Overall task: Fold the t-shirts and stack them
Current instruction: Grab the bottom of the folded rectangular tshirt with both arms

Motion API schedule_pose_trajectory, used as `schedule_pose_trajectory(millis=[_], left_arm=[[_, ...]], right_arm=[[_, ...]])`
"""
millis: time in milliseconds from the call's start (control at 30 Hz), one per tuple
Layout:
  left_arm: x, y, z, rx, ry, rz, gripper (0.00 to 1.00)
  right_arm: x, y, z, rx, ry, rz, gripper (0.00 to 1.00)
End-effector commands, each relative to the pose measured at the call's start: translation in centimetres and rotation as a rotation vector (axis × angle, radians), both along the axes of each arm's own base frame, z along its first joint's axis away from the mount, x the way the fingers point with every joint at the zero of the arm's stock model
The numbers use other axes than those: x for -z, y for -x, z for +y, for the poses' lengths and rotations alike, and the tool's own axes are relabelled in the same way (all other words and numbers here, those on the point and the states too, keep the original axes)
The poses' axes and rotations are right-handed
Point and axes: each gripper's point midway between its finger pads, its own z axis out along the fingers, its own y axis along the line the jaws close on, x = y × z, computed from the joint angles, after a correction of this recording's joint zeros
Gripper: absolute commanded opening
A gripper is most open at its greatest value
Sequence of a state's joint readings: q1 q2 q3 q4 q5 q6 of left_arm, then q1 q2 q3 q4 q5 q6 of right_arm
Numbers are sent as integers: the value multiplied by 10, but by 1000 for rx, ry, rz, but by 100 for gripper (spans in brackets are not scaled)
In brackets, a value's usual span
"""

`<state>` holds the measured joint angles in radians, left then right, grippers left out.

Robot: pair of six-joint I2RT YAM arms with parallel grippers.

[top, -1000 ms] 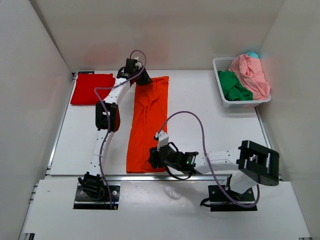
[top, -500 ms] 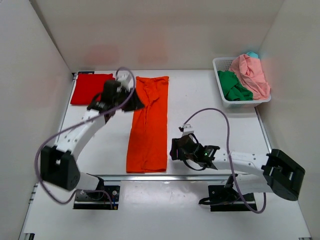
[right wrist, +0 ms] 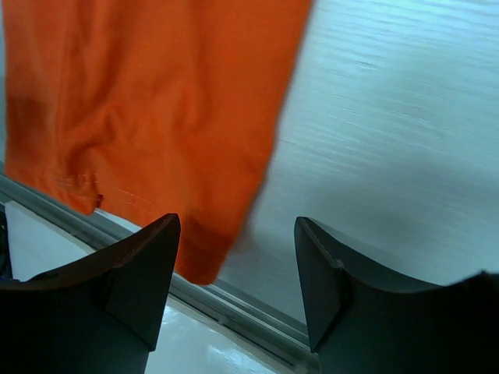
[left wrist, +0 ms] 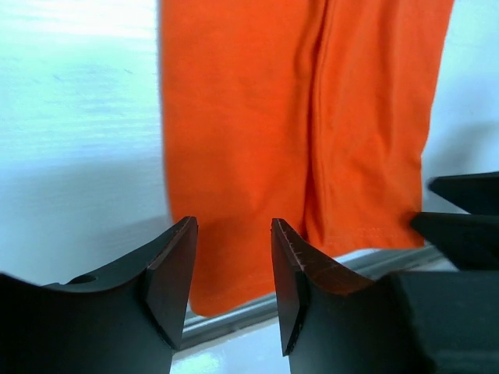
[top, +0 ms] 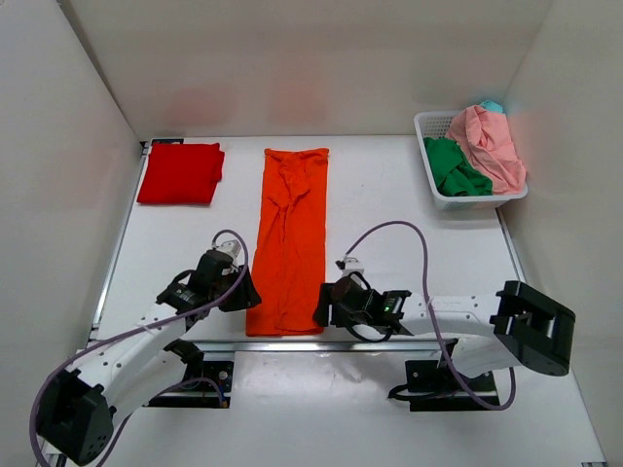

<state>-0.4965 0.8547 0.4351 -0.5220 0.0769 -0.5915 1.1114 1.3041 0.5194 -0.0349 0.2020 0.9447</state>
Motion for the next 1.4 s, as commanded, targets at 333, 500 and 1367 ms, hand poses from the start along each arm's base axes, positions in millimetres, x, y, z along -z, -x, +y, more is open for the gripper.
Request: schedule_pose_trajectory(millis=[333, 500, 1367], left_arm=[[0, 34, -12, 45, -2, 81, 53], [12, 48, -18, 90, -19, 132, 51], [46, 72, -27, 135, -37, 201, 23]], right_arm=[[-6, 19, 42, -56, -35, 70, 20], [-4, 17, 25, -13, -53, 79, 0], [0, 10, 1, 45, -72, 69, 0]])
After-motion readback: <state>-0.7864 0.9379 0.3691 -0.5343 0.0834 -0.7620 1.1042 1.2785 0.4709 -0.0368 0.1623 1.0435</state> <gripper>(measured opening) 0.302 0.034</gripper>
